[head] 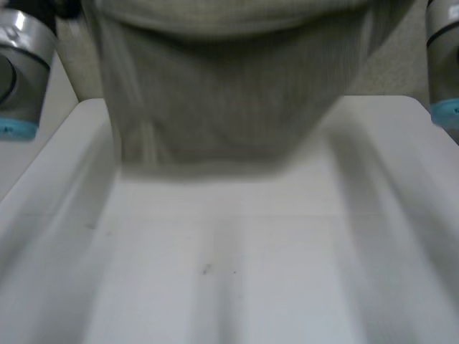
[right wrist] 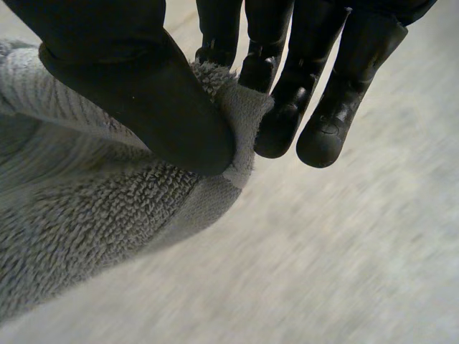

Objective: Fold the towel.

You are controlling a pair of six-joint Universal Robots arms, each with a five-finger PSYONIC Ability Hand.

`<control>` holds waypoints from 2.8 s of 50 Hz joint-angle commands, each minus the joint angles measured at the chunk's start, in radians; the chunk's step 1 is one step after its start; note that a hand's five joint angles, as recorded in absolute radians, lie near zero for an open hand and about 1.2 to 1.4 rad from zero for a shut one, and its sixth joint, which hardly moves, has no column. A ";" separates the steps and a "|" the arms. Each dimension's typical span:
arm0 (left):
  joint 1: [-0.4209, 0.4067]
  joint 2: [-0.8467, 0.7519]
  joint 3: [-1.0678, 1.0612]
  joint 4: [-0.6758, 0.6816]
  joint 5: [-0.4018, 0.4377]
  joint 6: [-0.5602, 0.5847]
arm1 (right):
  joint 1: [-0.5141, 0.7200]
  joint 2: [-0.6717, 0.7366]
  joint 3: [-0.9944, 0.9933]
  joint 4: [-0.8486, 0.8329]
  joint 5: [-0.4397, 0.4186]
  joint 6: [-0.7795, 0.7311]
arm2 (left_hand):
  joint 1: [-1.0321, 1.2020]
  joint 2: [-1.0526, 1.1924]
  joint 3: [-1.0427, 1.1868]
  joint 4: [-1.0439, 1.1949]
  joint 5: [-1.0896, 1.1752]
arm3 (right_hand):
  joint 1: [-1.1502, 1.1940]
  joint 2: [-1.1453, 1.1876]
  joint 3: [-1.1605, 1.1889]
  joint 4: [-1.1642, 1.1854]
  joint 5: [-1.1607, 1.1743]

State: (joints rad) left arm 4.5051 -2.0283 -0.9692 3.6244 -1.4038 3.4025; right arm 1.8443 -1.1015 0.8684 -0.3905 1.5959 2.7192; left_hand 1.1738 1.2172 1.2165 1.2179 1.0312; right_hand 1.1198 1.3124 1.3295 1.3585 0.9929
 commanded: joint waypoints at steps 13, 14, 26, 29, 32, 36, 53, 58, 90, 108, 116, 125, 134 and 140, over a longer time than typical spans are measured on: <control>0.077 0.066 -0.454 -0.018 0.051 -0.120 | -0.005 0.014 0.303 0.243 -0.149 -0.010 | 0.222 0.179 0.180 0.178 0.191 | 0.276 0.084 0.067 0.038 0.229; 0.078 0.059 -0.498 -0.017 0.062 -0.120 | -0.005 0.050 0.326 0.257 -0.151 -0.016 | 0.222 0.179 0.180 0.178 0.191 | 0.276 0.084 0.067 0.038 0.229; 0.089 -0.081 -0.698 -0.072 0.080 0.064 | -0.023 0.223 0.455 0.326 -0.148 -0.107 | 0.222 0.179 0.180 0.178 0.191 | 0.276 0.084 0.067 0.038 0.229; 0.115 -0.066 -0.741 -0.116 0.089 0.148 | -0.031 0.162 0.495 0.358 -0.149 -0.107 | 0.222 0.179 0.180 0.178 0.191 | 0.276 0.084 0.067 0.038 0.229; 0.141 0.005 -0.779 -0.168 0.108 0.201 | -0.033 0.073 0.527 0.398 -0.151 -0.111 | 0.222 0.179 0.180 0.178 0.191 | 0.276 0.084 0.067 0.038 0.229; 0.155 0.097 -0.809 -0.221 0.137 0.207 | -0.031 -0.009 0.557 0.443 -0.151 -0.115 | 0.222 0.179 0.180 0.178 0.191 | 0.276 0.084 0.067 0.038 0.229; 0.164 0.658 -0.879 -0.716 0.152 0.239 | -0.074 -0.377 0.704 0.960 -0.076 -0.423 | 0.222 0.179 0.180 0.178 0.191 | 0.276 0.084 0.067 0.038 0.229; 0.181 0.695 -0.898 -0.754 0.154 0.287 | -0.092 -0.422 0.707 0.970 -0.074 -0.460 | 0.222 0.179 0.180 0.178 0.191 | 0.276 0.084 0.067 0.038 0.229; 0.008 -0.230 -0.379 -0.334 -0.035 0.267 | -0.027 0.318 0.239 0.372 -0.019 -0.228 | 0.222 0.179 0.180 0.178 0.191 | 0.276 0.084 0.067 0.038 0.229; -0.009 -0.277 -0.310 -0.261 -0.083 0.265 | -0.025 0.416 0.121 0.371 0.007 -0.266 | 0.222 0.179 0.180 0.178 0.191 | 0.276 0.084 0.067 0.038 0.229; -0.046 -0.280 -0.312 -0.240 -0.076 0.247 | -0.013 0.352 0.110 0.372 0.082 -0.248 | -0.999 -1.043 -1.042 -1.043 -1.031 | -0.945 -1.138 -1.155 -1.184 -0.993; -0.044 -0.127 -0.348 -0.240 -0.083 0.140 | -0.025 0.087 0.208 0.366 0.076 -0.072 | -0.999 -1.043 -1.042 -1.043 -1.031 | -0.945 -1.138 -1.155 -1.184 -0.993; -0.011 0.074 -0.493 -0.244 -0.072 0.064 | -0.048 -0.092 0.422 0.386 -0.010 -0.059 | -0.999 -1.043 -1.042 -1.043 -1.031 | -0.945 -1.138 -1.155 -1.184 -0.993; 0.012 0.221 -0.652 -0.240 -0.063 0.055 | -0.108 -0.153 0.630 0.395 -0.080 -0.050 | -0.999 -1.043 -1.042 -1.043 -1.031 | -0.945 -1.138 -1.155 -1.184 -0.993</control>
State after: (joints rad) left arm 4.4939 -1.9356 -1.4781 3.3812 -1.4748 3.4662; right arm 1.7843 -1.2082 1.3263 -0.0024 1.5761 2.6676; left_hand 0.1834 0.1670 0.1667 0.1691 0.0280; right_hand 0.2998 0.2648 0.2371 0.2552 0.0904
